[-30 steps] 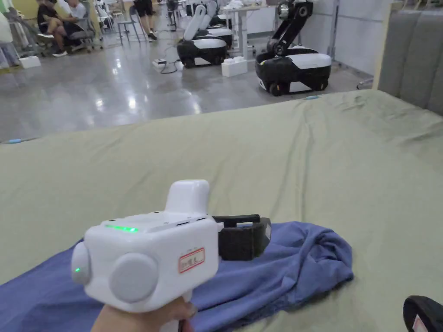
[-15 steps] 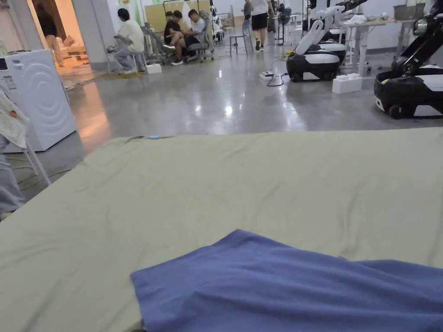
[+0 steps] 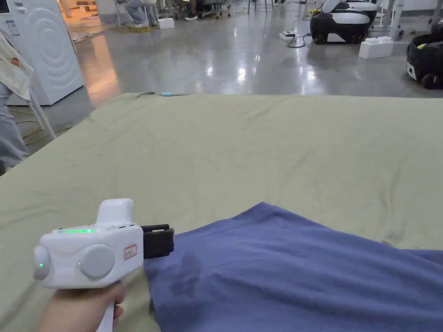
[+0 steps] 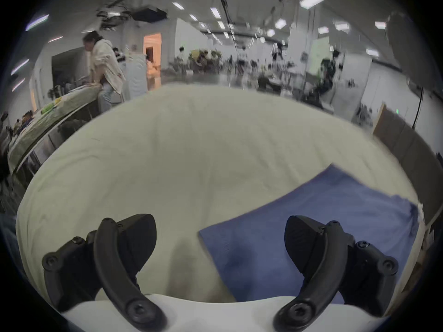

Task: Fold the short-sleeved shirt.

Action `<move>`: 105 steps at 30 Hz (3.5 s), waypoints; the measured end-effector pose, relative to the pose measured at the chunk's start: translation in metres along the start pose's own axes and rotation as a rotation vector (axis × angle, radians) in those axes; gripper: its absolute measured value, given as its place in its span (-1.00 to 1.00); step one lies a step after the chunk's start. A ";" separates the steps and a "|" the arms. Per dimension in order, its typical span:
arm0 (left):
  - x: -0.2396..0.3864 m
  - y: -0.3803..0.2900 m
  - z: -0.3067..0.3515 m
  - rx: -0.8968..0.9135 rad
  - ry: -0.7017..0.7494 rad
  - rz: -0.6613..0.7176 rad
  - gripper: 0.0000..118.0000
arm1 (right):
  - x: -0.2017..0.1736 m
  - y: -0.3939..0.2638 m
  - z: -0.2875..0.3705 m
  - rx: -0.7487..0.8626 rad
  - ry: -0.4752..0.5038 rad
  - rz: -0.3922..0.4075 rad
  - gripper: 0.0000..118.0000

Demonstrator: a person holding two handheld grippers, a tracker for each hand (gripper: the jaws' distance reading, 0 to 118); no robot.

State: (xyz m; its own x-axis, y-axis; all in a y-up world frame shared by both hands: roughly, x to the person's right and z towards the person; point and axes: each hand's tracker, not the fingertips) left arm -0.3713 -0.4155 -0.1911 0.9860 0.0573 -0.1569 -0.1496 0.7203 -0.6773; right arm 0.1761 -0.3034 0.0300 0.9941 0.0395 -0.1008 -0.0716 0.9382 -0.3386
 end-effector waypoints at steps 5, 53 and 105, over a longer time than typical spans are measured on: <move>0.033 -0.010 -0.008 -0.054 0.068 -0.177 0.12 | 0.000 -0.007 -0.008 -0.020 0.021 -0.050 -0.96; 0.039 0.029 0.292 0.488 -0.224 -0.103 -0.93 | 0.157 0.075 -0.031 -0.158 -0.023 -0.056 -0.90; 0.110 0.316 0.067 0.683 0.223 -0.194 -0.93 | 0.176 0.289 -0.318 0.311 -0.419 -0.038 -0.90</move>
State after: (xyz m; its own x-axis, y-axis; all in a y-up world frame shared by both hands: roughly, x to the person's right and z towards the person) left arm -0.3056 -0.1353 -0.3740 0.9407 -0.2038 -0.2714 0.1767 0.9768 -0.1210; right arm 0.3046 -0.1344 -0.3828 0.9472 0.0780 0.3111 -0.0709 0.9969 -0.0342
